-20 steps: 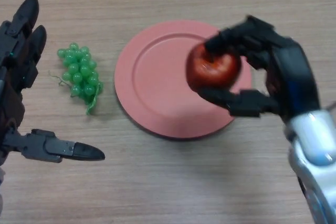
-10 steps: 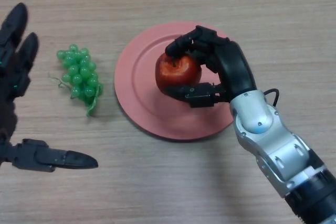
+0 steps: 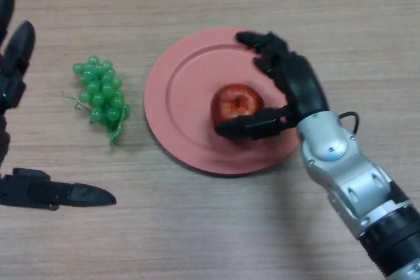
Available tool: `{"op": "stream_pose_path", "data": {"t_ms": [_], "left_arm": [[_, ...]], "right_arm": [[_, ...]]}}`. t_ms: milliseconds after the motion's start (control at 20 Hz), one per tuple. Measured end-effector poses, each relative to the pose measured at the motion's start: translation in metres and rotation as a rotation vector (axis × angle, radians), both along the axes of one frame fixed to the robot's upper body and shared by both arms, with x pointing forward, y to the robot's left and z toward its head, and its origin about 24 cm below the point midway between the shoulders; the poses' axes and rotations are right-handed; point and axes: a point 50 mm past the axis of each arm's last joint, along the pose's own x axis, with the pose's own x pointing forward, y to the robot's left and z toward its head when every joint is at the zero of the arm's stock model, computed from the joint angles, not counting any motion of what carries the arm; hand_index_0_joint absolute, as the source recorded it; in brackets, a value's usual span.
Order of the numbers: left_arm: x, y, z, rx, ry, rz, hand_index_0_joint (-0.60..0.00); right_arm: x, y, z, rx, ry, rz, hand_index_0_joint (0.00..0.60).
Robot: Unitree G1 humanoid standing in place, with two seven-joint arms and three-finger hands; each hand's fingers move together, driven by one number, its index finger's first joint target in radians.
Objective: Pick up the red apple and place it on the plate
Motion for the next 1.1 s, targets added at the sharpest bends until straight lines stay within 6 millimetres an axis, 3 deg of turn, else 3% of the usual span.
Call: {"op": "stream_pose_path", "data": {"t_ms": [200, 350, 550, 800, 1100], "left_arm": [[0.001, -0.003, -0.001, 0.000, 0.004, -0.013, 0.000], [0.002, -0.004, 0.001, 0.001, -0.004, -0.017, 0.000], [0.004, -0.004, 0.002, 0.005, -0.001, -0.022, 0.000], [0.006, -0.005, 0.005, 0.021, -0.007, -0.028, 0.000], [0.011, -0.012, 0.008, 0.029, 0.004, -0.067, 0.000]], "right_arm": [[-0.002, 0.000, 0.008, -0.042, -0.052, 0.032, 0.000], [-0.009, 0.003, 0.032, -0.031, -0.142, 0.093, 0.000], [-0.025, -0.008, 0.054, 0.020, -0.162, 0.077, 0.000], [-0.070, -0.020, 0.082, 0.095, -0.216, 0.131, 0.000], [-0.122, -0.033, 0.078, 0.133, -0.213, 0.191, 0.000]]}}
